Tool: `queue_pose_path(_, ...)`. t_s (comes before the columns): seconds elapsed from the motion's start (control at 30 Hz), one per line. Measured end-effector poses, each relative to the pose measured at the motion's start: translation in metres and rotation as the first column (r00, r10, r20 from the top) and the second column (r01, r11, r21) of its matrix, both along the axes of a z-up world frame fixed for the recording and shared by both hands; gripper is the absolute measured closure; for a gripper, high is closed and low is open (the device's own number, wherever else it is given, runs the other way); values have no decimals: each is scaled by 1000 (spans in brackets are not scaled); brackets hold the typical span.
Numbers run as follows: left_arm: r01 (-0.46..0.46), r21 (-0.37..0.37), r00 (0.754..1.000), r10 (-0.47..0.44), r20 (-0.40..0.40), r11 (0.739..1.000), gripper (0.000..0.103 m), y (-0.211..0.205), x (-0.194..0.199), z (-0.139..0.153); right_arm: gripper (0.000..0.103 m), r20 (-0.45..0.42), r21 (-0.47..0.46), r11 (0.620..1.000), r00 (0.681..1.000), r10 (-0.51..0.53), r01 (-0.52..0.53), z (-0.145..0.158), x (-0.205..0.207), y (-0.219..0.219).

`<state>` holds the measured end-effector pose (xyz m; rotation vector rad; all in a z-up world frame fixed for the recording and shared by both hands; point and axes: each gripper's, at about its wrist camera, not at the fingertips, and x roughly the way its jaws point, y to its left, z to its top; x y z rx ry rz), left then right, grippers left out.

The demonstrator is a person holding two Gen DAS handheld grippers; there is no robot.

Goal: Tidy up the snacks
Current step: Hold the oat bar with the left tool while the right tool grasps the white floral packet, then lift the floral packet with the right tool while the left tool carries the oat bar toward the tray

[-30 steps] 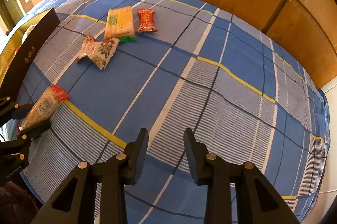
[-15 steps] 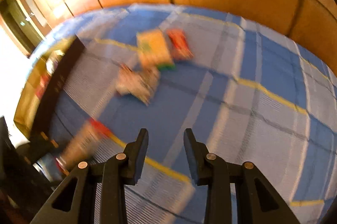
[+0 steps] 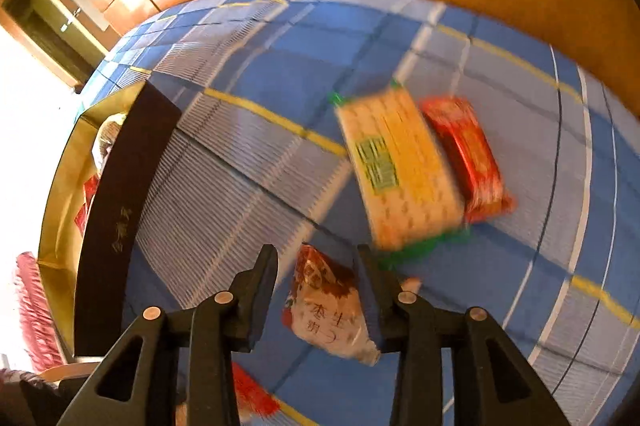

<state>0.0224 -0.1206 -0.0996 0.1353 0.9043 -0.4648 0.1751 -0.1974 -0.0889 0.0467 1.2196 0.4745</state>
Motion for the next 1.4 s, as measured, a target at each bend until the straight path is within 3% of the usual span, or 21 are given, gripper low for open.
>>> queue_pose_path(0.17,-4,-8,1000,4,-3,1000,72,1,1,0,58,-72,100,993,996,-58,65,-7,-28,-35)
queue_pose_path(0.33,-7,-7,1000,7,-1,1000,72,1,1,-1,45,-115,132,986,990,-87,102,-4,-54,-57)
queue_pose_path(0.73,-7,0,1000,7,2,1000,72,1,-3,0,42,5,-89,996,1000,12,-12,4,-61,-26)
queue_pose_path(0.77,-7,0,1000,7,2,1000,72,1,-3,1,44,12,-123,992,1000,29,-27,1,-61,-22)
queue_pose_path(0.8,-6,1,1000,6,3,1000,72,1,-3,1,63,13,-158,987,999,34,-32,-1,-61,-18)
queue_pose_path(0.83,-6,1,1000,6,3,1000,72,1,-4,1,68,38,-226,974,998,42,-33,-3,-63,-15)
queue_pose_path(0.9,-6,-1,1000,6,3,1000,72,2,-4,1,77,60,-250,967,997,58,-41,-1,-68,-13)
queue_pose_path(1.0,-7,1,1000,7,5,1000,72,2,-4,0,77,81,-273,961,995,64,-39,-3,-83,-18)
queue_pose_path(1.17,-8,6,1000,8,-6,1000,73,1,-1,1,76,118,-201,980,993,21,3,-8,-100,-31)
queue_pose_path(1.4,-40,27,998,41,-38,999,73,3,2,8,76,250,-177,983,968,4,42,-12,-121,-38)
